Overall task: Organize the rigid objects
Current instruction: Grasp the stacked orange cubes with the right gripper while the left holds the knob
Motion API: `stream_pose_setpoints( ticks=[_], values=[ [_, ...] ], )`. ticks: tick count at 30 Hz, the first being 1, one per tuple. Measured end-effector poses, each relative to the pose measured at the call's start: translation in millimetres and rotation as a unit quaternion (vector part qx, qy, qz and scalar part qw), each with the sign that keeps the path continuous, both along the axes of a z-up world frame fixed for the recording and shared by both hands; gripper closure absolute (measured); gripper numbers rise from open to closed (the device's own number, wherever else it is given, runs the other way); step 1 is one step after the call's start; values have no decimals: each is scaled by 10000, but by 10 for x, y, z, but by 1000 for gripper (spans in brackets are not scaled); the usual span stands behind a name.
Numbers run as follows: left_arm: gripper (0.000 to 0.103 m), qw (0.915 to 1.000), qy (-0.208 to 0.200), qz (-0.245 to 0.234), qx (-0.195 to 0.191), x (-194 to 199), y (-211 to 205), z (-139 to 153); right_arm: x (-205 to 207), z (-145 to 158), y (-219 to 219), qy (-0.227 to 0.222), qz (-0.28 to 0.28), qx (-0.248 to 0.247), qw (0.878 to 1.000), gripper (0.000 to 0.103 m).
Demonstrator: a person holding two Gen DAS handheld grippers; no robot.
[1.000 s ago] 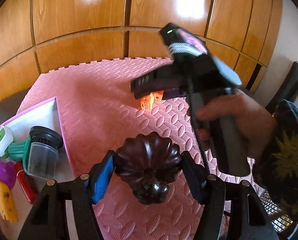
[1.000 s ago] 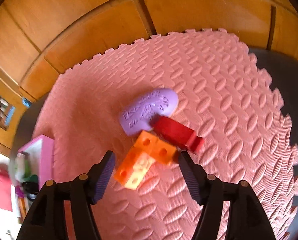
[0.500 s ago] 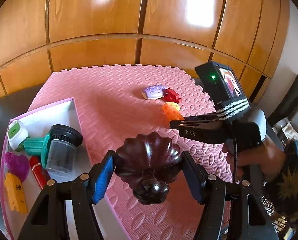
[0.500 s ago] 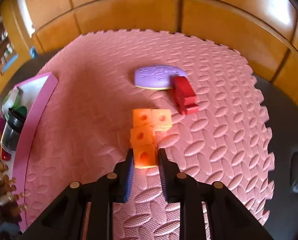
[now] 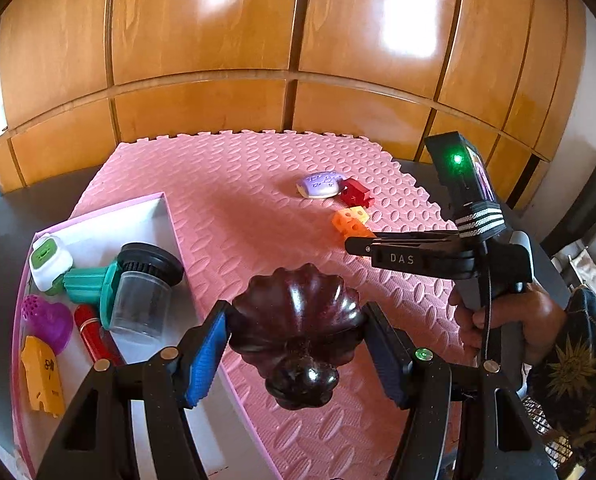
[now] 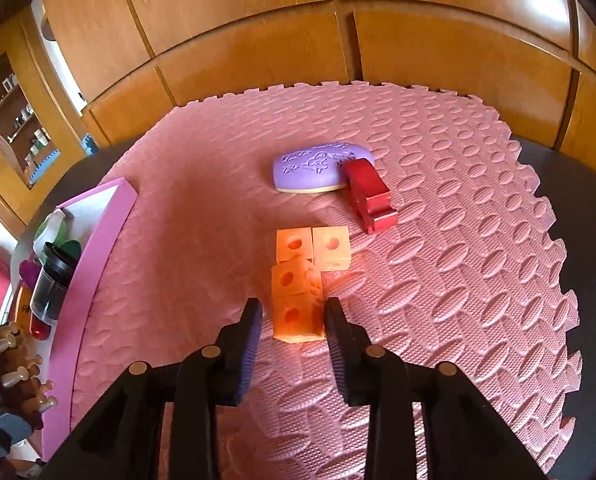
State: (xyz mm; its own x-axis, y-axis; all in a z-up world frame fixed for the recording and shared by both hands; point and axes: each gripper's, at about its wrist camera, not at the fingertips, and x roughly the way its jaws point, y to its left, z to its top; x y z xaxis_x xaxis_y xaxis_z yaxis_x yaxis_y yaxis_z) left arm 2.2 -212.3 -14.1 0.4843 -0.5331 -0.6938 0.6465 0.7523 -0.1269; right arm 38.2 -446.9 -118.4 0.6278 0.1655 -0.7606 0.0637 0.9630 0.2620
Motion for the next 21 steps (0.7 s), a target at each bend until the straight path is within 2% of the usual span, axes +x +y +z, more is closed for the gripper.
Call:
stream_pose_setpoints(
  ticks=[4,7,12,15,18,21],
  values=[
    [37,10000,29,21,21,19,3,-21,29,1,-41,76,-58,115,9999,71],
    [37,10000,74,26,26,21,1,-42,36,-8,-2,84,-56,-69,9999,70],
    [37,10000,86,-6,22,10,-18,-46,67,-19,40,59,-171,-427,9989,61],
    [37,9999,106,-1,24,11,-24,-54,84,-29,-8,76,-323,-489,9983,50],
    [37,9999,115,-4,42,12,-24,-62,114,-31,-17,13,-344,-562,9978,49],
    [37,9999,130,6,51,21,-22,-69,160,-52,67,-12,-323,-952,9949,46]
  ],
)
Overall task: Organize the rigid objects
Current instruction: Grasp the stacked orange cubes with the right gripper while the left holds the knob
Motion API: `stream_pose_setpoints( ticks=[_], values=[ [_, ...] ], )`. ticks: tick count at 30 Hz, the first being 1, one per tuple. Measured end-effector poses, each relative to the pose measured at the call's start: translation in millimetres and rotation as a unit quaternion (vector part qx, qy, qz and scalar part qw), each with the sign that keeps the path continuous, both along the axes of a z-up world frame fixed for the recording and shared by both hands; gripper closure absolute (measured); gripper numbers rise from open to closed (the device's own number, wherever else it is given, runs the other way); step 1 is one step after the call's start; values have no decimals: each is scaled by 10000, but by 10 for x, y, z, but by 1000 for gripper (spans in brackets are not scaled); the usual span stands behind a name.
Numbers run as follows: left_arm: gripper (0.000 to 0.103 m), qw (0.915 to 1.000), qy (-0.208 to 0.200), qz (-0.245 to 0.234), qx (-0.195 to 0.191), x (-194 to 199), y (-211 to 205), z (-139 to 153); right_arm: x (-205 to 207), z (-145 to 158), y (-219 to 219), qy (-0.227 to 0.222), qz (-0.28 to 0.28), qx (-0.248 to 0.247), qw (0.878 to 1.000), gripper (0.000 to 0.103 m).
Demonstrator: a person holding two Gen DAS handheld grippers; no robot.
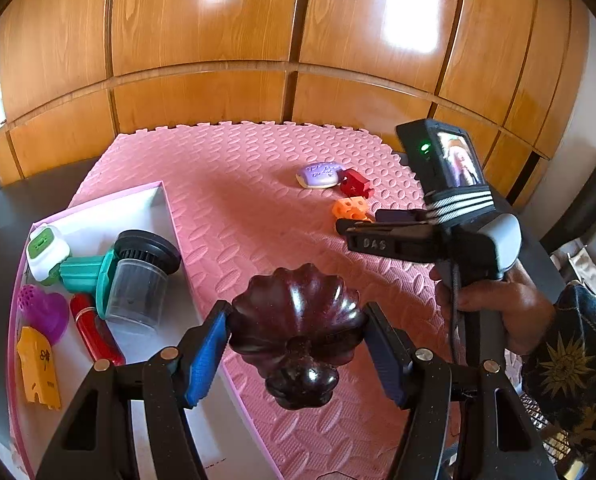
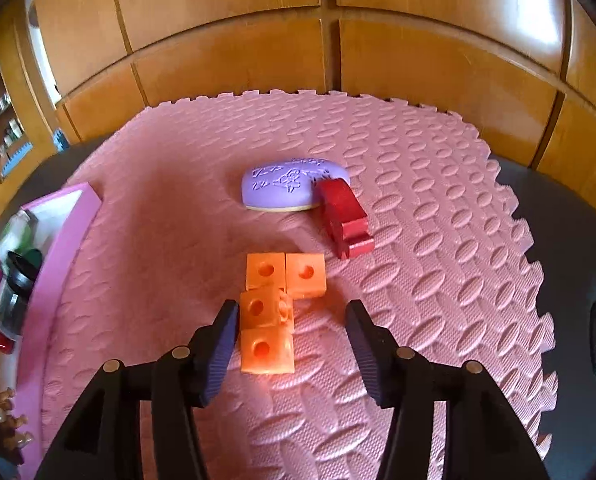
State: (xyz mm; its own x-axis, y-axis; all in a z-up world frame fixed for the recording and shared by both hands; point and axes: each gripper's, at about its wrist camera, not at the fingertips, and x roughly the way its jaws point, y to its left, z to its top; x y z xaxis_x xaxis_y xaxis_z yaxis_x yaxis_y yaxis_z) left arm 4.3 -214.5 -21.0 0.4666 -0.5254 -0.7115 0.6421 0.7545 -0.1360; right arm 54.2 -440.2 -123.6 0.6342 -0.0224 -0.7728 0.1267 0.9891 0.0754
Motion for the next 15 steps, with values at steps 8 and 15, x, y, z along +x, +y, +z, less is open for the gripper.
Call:
stream_pose_setpoints(
  ticks=[8,15],
  values=[
    [37,10000,-20,53,10,1,-3,17,10,26,57,-84,106,-154,9998,76],
    [37,9998,-52,183,21,-6,72,66,-22,3,26,-109,140,50,9998,75]
  ],
)
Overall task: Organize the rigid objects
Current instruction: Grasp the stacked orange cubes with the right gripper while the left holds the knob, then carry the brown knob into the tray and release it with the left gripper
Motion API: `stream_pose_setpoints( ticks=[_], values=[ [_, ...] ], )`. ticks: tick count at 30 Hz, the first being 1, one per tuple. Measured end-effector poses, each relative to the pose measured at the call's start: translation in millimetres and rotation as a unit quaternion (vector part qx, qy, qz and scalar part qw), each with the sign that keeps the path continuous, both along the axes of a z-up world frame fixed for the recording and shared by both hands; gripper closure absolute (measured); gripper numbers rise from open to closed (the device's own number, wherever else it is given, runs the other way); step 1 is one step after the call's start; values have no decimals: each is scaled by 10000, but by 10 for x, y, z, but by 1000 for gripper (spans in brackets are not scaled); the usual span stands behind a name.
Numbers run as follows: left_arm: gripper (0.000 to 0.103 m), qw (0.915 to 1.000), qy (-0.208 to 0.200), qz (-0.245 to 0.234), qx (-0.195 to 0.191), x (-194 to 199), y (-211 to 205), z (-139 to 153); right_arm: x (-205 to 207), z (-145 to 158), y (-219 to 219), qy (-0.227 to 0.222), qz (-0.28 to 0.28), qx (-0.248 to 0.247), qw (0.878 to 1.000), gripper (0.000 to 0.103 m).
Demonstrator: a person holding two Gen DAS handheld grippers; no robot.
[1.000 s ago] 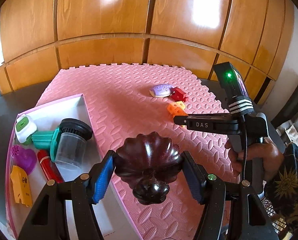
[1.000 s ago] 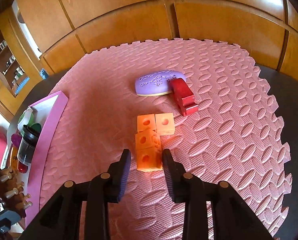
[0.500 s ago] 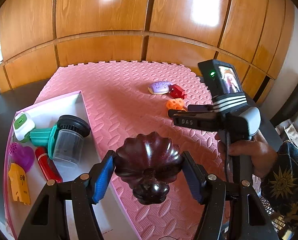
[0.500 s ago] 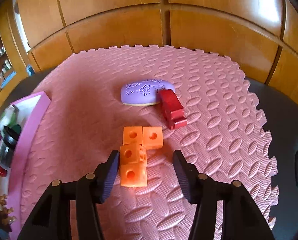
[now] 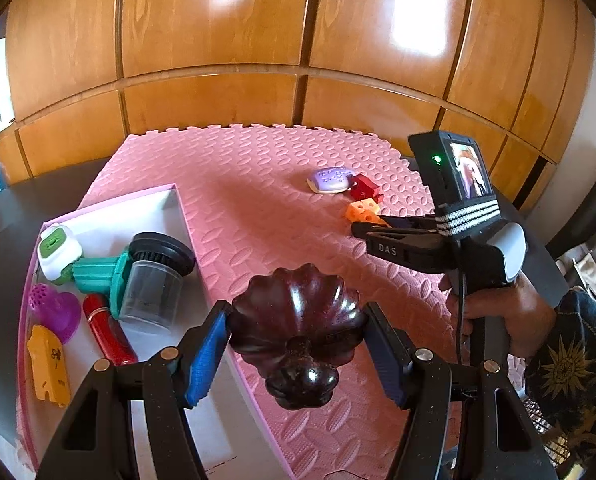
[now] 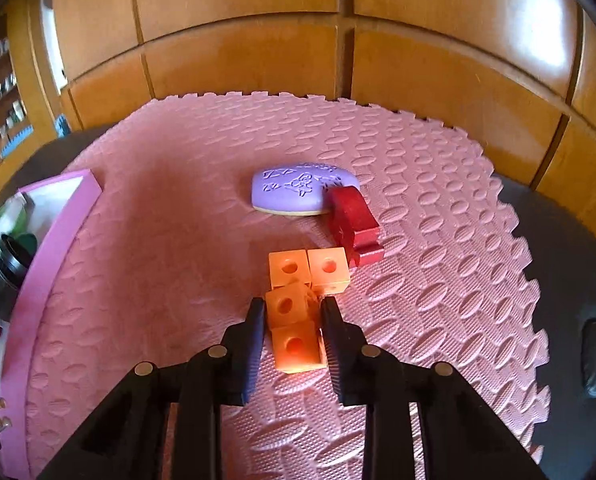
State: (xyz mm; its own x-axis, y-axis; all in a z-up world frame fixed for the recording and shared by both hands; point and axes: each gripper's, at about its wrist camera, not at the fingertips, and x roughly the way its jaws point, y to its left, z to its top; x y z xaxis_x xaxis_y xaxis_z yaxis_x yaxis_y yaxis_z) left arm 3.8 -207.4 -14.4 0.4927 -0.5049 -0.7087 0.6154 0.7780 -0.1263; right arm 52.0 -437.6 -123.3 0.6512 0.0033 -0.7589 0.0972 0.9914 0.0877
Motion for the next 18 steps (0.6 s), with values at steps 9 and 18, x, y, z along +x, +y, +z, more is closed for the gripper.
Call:
stream_pose_setpoints(
  ticks=[9,18],
  values=[
    [37,9999,-50,91,7,-28,82,79,-3,7,27,-13,1,-92,10000,74],
    [37,9997,-114,203,-98,-34,245,202,-3,11,62,-7,0,-207,9998,74]
  ],
)
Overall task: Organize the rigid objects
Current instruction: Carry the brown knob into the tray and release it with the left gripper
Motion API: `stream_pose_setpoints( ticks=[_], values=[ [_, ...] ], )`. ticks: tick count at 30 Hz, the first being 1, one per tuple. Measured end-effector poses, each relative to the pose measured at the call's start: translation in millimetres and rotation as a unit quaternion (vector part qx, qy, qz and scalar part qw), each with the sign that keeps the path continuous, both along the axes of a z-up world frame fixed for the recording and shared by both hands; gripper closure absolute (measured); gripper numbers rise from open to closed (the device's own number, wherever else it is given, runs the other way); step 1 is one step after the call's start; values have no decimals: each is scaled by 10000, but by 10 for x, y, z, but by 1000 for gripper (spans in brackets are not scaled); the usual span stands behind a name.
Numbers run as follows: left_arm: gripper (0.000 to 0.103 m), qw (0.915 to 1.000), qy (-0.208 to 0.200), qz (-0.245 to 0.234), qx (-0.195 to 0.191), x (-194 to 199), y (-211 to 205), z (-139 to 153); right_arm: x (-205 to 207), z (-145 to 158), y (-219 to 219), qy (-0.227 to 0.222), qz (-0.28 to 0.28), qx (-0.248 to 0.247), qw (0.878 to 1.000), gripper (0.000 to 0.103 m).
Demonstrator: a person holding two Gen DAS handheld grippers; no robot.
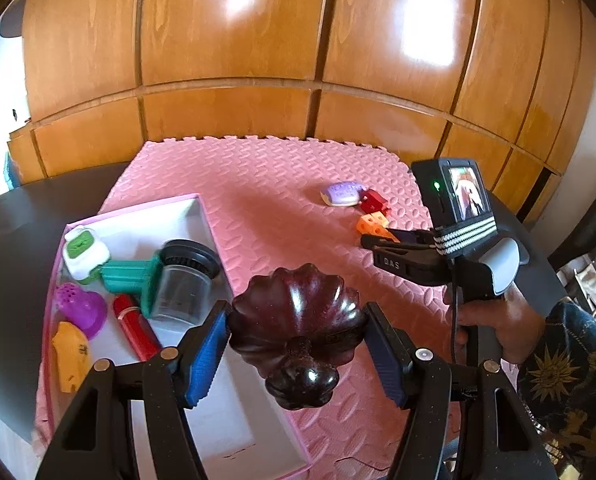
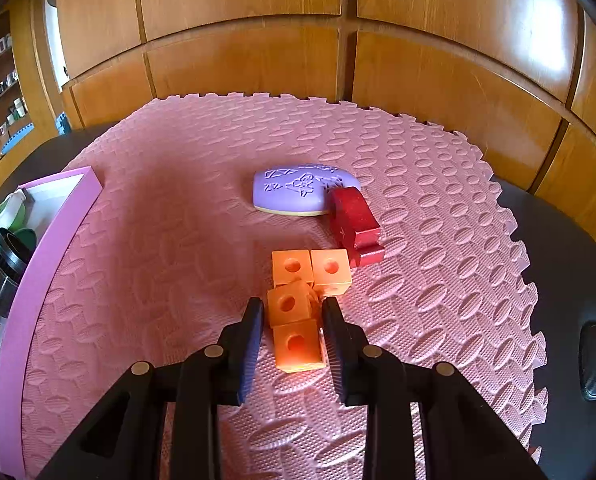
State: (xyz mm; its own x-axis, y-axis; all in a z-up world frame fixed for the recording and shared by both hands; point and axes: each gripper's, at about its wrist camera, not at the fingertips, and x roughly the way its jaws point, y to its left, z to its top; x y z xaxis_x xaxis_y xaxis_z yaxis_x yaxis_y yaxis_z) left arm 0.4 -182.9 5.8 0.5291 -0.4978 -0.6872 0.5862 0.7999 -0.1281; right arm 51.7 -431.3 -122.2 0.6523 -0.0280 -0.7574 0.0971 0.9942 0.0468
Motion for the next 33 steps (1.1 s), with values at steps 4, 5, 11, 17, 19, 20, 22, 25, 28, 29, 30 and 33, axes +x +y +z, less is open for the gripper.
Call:
stream_pose_setpoints(
  ticks=[4,5,11,17,19,20,22,25,28,29,30,33],
  values=[
    [37,9995,-38,286,-98,94,262,96,3,-7,-2,-2,6,16,10000,74],
    [37,9991,-40,390,-127,129,358,120,3,-6,-10,-2,9,29,10000,74],
    [37,9915,65,1280,-210,332,1112,143,1,-5,-10,-6,9,25,10000,74],
    [37,9803,413,1926,-136,294,1795,-97,0,-3,-6,-6,8,15,10000,74],
    [37,9796,524,1936,-115,229,1863,-176,0,-4,-7,-6,8,19,10000,74],
    [37,9802,599,1884,-124,205,1878,-221,-1,-3,-6,-7,7,19,10000,74],
    [37,9815,695,1781,-119,158,1860,-299,-1,-3,-4,-7,7,8,10000,74],
    [37,9846,743,1577,-104,124,1739,-362,0,-1,-1,-8,6,-4,10000,74],
    [37,9888,691,1320,-60,131,1568,-355,-1,-3,-4,-8,6,2,10000,74],
    [37,9896,663,1274,-16,162,1510,-361,-1,-3,-3,-9,5,2,10000,74],
    [37,9898,684,1253,-15,199,1467,-372,0,-2,-2,-9,5,-1,10000,74],
    [37,9903,771,1150,-86,302,1371,-384,0,-1,-5,-9,3,-6,10000,74]
  ],
)
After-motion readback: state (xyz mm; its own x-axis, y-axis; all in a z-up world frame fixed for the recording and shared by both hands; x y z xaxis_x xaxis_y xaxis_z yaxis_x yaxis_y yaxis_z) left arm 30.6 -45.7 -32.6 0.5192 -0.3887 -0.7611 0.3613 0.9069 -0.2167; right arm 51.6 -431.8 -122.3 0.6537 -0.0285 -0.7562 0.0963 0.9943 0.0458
